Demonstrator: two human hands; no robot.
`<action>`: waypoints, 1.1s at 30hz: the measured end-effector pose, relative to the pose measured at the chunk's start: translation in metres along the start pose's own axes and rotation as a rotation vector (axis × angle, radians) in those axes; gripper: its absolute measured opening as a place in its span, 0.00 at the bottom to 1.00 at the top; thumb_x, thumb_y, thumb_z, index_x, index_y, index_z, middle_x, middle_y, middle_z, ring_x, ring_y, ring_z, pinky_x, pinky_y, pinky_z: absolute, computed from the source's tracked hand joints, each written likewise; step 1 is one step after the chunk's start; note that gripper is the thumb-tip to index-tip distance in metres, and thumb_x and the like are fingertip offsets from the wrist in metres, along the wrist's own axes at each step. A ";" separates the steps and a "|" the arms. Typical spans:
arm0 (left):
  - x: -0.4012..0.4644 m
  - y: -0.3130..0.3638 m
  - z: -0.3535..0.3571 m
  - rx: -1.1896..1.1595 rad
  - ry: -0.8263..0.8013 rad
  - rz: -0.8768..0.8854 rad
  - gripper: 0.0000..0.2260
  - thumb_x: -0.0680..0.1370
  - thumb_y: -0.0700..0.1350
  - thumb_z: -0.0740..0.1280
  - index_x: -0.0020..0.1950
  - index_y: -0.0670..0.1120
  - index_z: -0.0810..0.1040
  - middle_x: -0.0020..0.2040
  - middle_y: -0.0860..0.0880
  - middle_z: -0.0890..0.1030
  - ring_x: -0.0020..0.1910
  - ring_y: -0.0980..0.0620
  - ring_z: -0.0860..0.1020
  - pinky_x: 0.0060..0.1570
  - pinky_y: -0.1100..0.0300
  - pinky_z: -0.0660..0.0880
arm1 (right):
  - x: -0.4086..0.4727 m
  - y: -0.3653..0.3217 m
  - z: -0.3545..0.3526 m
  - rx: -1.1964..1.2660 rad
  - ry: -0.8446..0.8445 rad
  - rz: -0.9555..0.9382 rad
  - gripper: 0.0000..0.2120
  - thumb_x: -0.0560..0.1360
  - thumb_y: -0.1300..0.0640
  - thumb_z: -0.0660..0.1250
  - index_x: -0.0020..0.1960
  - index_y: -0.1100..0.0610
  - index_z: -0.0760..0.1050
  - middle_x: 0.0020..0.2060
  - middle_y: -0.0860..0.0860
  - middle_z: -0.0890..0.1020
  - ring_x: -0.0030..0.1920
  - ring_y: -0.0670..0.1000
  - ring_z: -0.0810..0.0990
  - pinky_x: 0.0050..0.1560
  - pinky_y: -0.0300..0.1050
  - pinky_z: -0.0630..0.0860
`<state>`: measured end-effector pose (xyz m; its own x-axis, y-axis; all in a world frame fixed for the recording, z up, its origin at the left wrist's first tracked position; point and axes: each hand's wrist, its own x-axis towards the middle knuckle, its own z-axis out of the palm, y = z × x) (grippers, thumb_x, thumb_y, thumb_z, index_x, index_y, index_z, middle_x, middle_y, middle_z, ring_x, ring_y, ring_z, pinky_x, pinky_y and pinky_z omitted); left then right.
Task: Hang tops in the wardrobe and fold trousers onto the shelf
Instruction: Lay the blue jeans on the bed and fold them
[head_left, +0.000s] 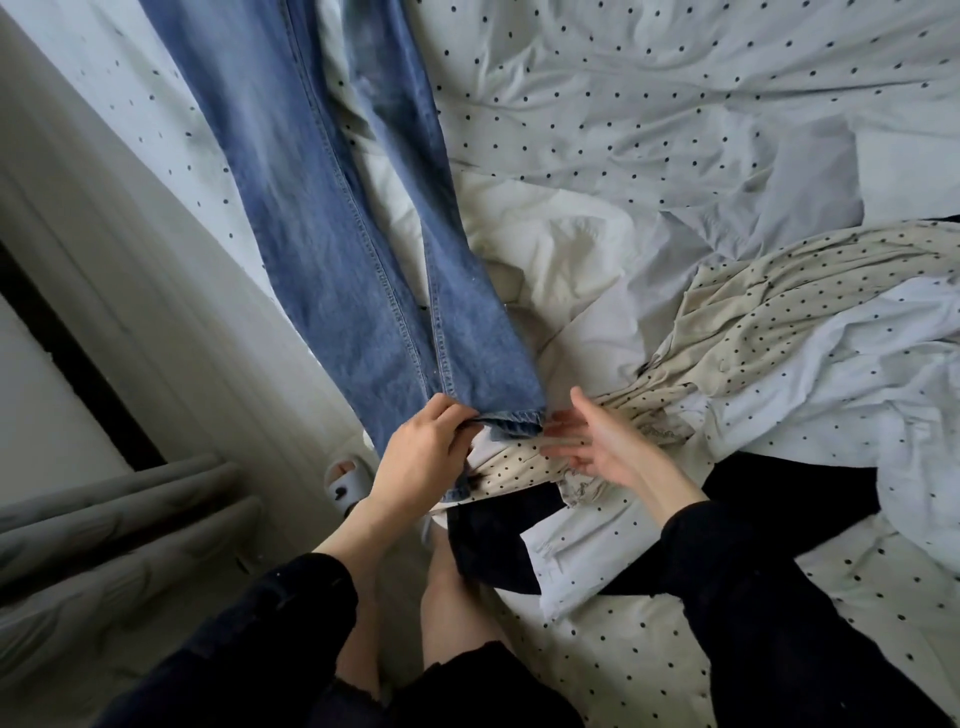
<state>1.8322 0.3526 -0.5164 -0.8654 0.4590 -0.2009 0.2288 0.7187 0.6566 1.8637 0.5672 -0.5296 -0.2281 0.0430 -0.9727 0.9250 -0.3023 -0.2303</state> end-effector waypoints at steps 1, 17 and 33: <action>-0.003 0.001 -0.003 0.012 0.032 0.007 0.09 0.76 0.48 0.64 0.49 0.44 0.80 0.43 0.49 0.77 0.36 0.48 0.77 0.32 0.54 0.76 | -0.003 0.001 0.005 0.029 -0.050 0.070 0.25 0.78 0.40 0.58 0.63 0.60 0.69 0.56 0.58 0.79 0.42 0.56 0.84 0.33 0.42 0.71; -0.018 -0.010 -0.022 0.233 0.019 0.182 0.11 0.74 0.50 0.61 0.43 0.47 0.81 0.39 0.52 0.79 0.40 0.50 0.75 0.44 0.61 0.65 | -0.013 -0.023 0.035 0.603 0.359 -0.179 0.17 0.75 0.67 0.64 0.63 0.63 0.72 0.55 0.55 0.79 0.50 0.54 0.78 0.50 0.44 0.76; -0.004 0.017 0.038 0.563 -0.638 0.113 0.18 0.78 0.39 0.56 0.67 0.49 0.69 0.65 0.48 0.70 0.66 0.47 0.65 0.60 0.56 0.64 | 0.001 0.004 -0.031 -0.023 0.854 -0.211 0.13 0.76 0.66 0.61 0.57 0.57 0.80 0.55 0.52 0.80 0.54 0.56 0.78 0.56 0.49 0.75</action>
<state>1.8564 0.3832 -0.5319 -0.4464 0.6284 -0.6371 0.6319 0.7254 0.2728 1.8767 0.5950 -0.5328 -0.0979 0.7962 -0.5970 0.8972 -0.1889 -0.3992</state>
